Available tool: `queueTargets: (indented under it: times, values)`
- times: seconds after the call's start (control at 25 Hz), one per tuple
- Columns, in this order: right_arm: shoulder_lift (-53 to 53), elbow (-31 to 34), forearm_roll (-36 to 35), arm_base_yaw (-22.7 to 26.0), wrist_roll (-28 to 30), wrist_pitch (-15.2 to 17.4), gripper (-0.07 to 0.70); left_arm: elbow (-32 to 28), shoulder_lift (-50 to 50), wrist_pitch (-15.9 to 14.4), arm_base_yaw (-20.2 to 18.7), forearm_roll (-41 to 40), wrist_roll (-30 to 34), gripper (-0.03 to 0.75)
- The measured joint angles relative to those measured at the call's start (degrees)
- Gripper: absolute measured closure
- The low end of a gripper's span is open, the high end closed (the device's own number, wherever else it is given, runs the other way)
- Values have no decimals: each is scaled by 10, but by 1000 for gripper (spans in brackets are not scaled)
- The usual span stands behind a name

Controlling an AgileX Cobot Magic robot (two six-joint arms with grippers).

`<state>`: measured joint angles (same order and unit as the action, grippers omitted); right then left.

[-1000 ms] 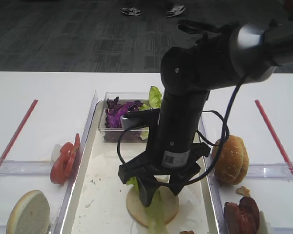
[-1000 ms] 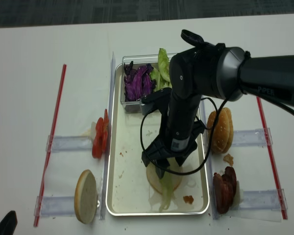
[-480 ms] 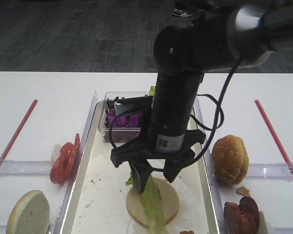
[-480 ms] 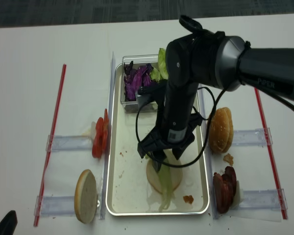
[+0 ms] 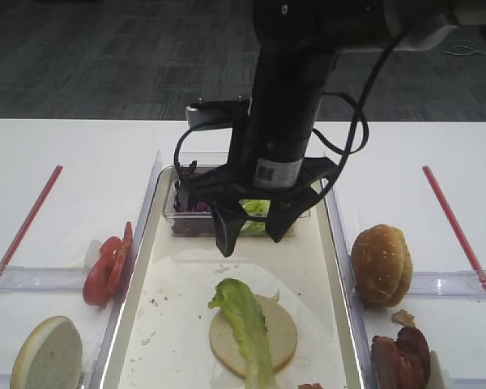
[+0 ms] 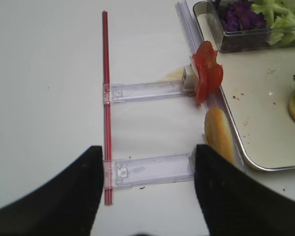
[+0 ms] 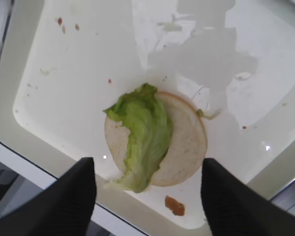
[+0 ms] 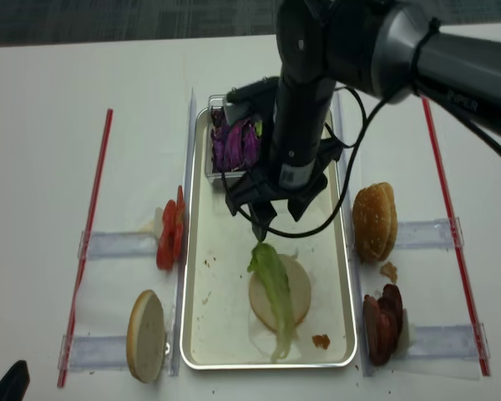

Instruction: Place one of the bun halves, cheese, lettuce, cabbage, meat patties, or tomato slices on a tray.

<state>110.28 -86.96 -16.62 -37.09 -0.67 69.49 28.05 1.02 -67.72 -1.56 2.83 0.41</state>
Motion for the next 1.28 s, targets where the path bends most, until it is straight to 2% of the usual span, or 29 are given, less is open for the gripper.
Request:
queueTargets:
  times: [0.28, 0.6, 0.92, 1.28]
  values:
    - [1, -46, 7, 19, -6, 2, 152, 0, 0, 0, 0, 0, 0, 324]
    - [2, -50, 13, 27, -9, 5, 152, 0, 0, 0, 0, -5, 0, 324]
    - [2, -50, 5, 107, -8, 6, 152, 0, 0, 0, 0, -5, 0, 324]
    - [2, -50, 44, 171, -2, 6, 152, 0, 0, 0, 0, -6, 0, 324]
